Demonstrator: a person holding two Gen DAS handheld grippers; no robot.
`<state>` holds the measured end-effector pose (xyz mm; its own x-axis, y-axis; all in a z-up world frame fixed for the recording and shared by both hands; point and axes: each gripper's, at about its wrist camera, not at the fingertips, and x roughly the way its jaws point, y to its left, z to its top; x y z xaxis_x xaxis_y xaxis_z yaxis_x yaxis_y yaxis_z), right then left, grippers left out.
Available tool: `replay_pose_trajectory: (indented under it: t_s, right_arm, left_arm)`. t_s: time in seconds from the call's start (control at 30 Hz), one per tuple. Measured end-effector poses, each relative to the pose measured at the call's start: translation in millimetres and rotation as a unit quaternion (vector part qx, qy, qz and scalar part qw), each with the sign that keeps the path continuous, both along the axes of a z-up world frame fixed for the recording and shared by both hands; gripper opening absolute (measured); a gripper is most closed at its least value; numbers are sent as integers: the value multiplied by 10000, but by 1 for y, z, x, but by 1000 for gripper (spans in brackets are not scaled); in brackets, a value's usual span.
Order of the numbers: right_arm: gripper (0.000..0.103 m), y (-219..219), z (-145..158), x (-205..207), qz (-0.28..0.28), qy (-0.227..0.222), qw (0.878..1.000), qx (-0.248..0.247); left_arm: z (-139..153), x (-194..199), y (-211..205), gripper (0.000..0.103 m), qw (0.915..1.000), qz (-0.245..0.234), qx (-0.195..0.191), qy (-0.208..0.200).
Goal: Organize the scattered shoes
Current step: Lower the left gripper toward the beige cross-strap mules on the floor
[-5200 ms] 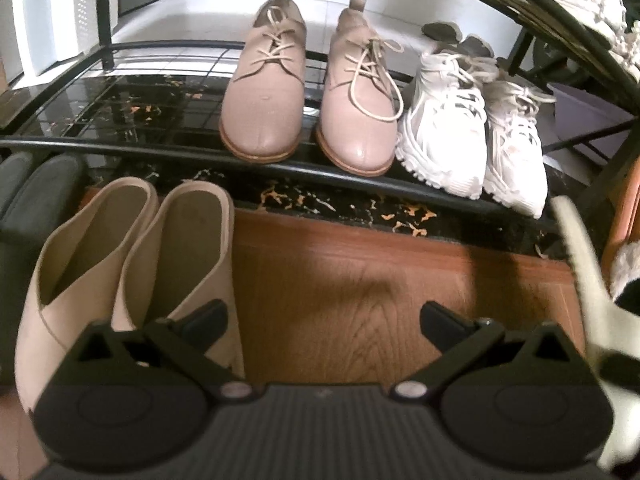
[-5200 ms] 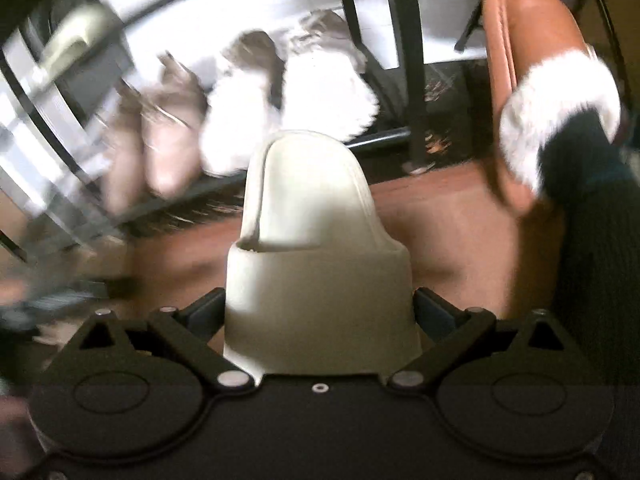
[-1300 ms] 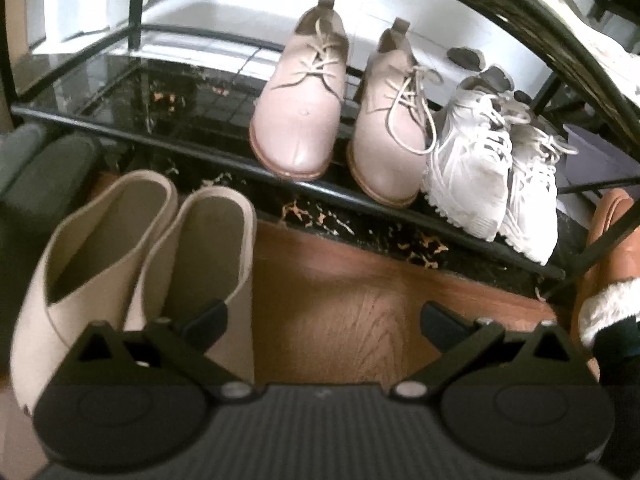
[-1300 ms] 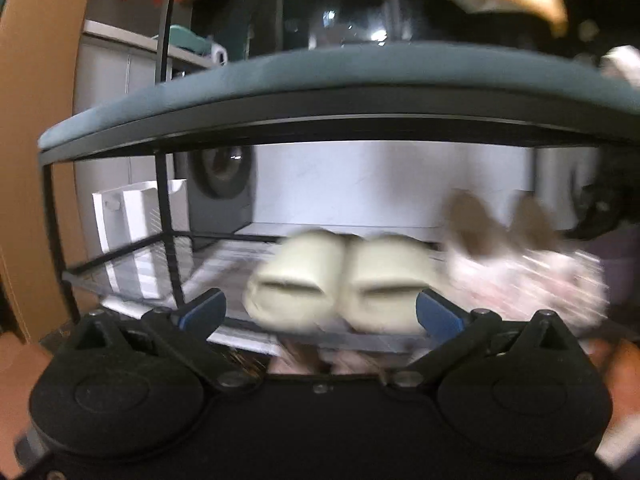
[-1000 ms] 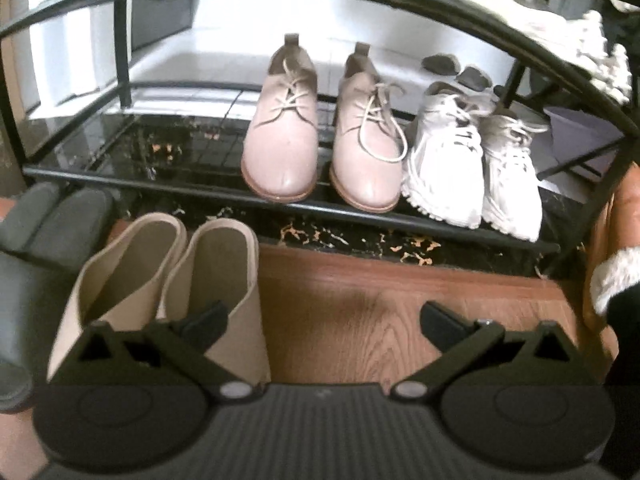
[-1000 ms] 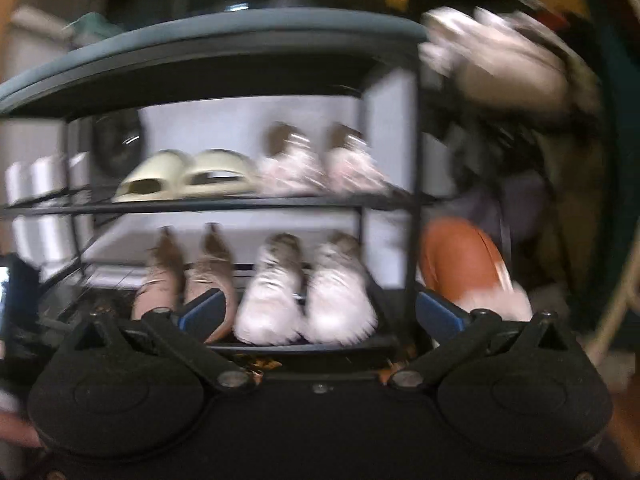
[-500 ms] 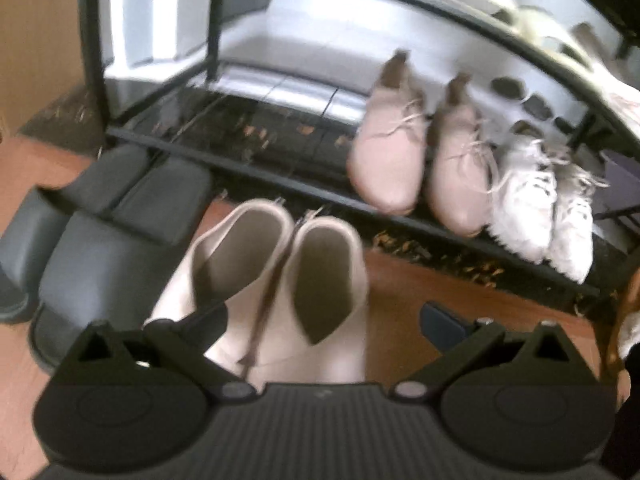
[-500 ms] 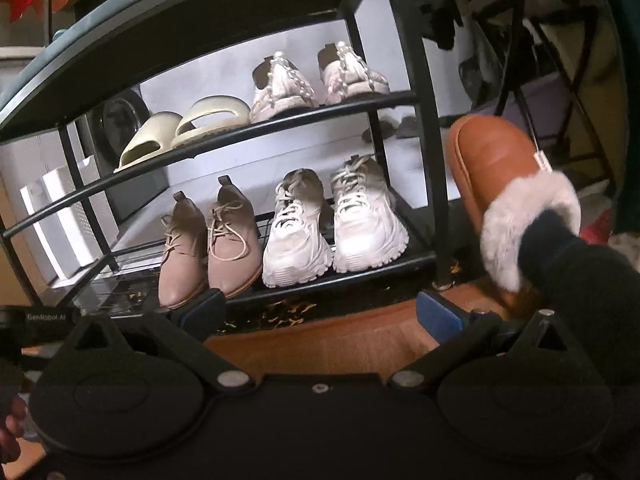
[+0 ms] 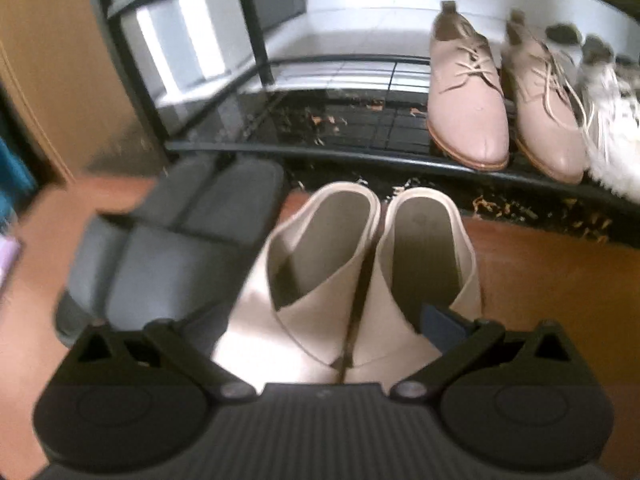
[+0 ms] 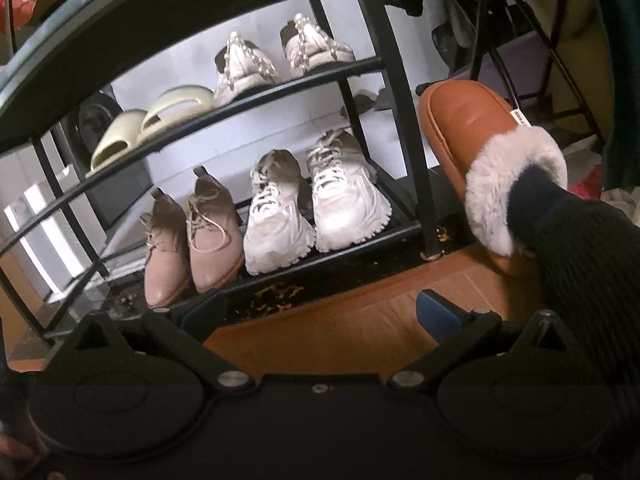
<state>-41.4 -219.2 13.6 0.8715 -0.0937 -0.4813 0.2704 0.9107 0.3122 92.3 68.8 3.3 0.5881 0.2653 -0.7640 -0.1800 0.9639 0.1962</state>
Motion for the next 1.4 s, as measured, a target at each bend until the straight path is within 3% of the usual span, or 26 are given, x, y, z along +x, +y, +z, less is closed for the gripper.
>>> replay_pose_trajectory:
  t_s: [0.13,0.33,0.43,0.5,0.67,0.77,0.87,0.93,1.0,1.17,1.33,1.4]
  right_arm:
    - [103,5,-4,3,21,95,9998,-186]
    - [103,7,-7,7,-12,250,9990,-381]
    - [103,7,-9,8,-29,325,9985,-431]
    - [103,6,-9,8,-52,360,9984,-423]
    - [103,0,-13,11,-75,442,9984,-331]
    - [103,-1,-13,13,-81,477,9985,-256]
    - [103,-1,-13,14,-77,482,9986,-212]
    - [103,-1,-13,15,-74,485,9986,-182]
    - [103,-1,-12,15,-71,489,9987,-153]
    - [103,6,-12,17,109,455,9984,-325]
    - [103,1,-14,18,-34,575,9982,-187]
    - [103,-1,-14,18,-92,622,9979,-131]
  left_arm:
    - [4,-2,3,102,9994,104,-294,112]
    - [5,-4,14,102,9926,269,-1156,253]
    - [7,-3,25,102,9850,229,-1696,207]
    - [6,2,38,102,9734,234,-2262,261]
    - [3,11,59,102,9617,342,-2654,591]
    - [8,20,63,102,9669,14,-2448,712]
    - [10,27,66,102,9642,-382,-2463,906]
    - [8,26,72,102,9604,-481,-2548,1024]
    - [-1,18,77,102,9523,-278,-2774,1238]
    - [-2,12,80,102,9381,-335,-3225,1218]
    - [-3,13,83,102,9326,-338,-3387,1197]
    - [-3,13,91,102,9221,-302,-3683,1146]
